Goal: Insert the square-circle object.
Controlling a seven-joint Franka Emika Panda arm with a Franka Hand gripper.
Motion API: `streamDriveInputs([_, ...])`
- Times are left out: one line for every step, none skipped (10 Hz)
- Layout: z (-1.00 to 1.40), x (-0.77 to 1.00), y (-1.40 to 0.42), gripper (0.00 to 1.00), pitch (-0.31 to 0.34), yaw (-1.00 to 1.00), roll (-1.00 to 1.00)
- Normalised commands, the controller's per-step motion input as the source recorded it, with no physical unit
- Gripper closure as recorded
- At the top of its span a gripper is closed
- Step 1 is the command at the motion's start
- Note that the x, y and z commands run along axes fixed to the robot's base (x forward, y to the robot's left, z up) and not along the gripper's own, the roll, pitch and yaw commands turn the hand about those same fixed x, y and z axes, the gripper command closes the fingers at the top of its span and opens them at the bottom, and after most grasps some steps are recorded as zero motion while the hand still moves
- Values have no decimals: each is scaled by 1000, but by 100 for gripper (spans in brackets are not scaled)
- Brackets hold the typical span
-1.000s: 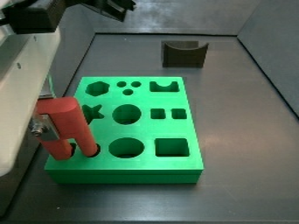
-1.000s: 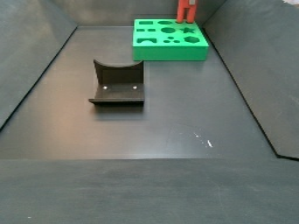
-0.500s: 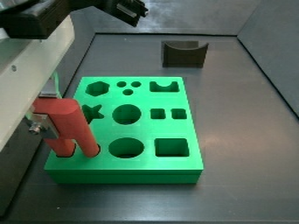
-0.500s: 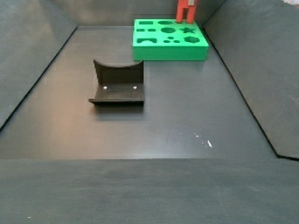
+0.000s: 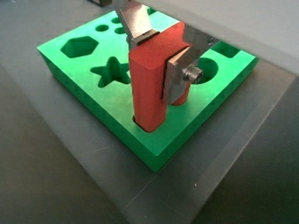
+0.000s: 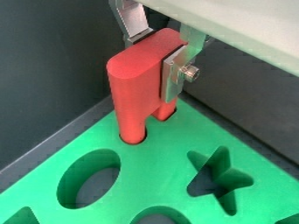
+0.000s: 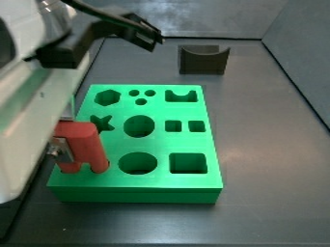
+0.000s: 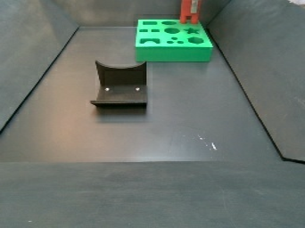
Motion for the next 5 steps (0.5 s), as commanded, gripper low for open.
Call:
streamDriveInputs([-791, 263, -71, 100, 123, -54, 0])
streamDriveInputs([-657, 309, -71, 100, 140, -57, 27])
streamDriveInputs([-449, 306, -89, 100, 133, -57, 79])
streamDriveInputs([-91, 37, 0, 100, 0, 0, -53])
streamDriveInputs([0, 0, 0, 100, 0, 0, 0])
